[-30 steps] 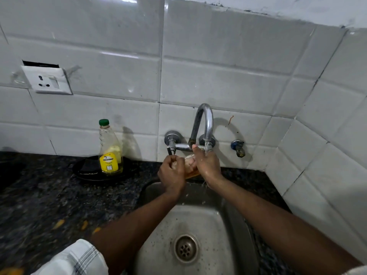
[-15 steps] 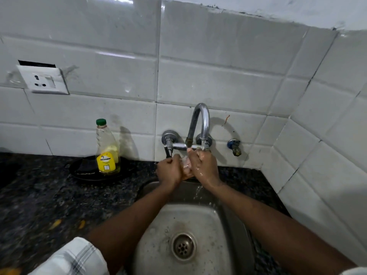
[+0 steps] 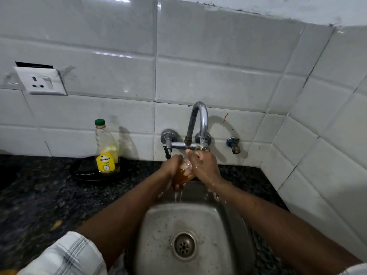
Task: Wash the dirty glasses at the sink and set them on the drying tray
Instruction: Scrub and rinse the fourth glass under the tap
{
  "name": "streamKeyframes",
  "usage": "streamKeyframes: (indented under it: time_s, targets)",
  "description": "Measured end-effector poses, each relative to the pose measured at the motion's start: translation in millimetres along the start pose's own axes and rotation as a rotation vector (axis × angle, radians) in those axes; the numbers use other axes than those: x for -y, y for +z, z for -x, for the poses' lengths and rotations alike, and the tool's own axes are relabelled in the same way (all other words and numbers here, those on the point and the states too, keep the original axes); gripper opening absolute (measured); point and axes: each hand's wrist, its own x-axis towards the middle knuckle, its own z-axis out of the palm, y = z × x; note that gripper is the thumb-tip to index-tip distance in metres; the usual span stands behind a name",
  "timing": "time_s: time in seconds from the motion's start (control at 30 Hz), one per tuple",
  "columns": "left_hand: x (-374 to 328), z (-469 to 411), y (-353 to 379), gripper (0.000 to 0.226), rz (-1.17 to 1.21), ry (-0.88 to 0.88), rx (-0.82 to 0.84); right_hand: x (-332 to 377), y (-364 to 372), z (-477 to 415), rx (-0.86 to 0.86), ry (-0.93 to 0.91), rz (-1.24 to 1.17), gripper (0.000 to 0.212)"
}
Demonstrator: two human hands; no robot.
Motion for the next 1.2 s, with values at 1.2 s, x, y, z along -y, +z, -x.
streamKeyframes:
  time_s: [1.2]
  targets:
    - [1,5,14,0.035,0.053,0.349,-0.383,-8,0,-11,-0.077,-0.009,-0.118,0.039]
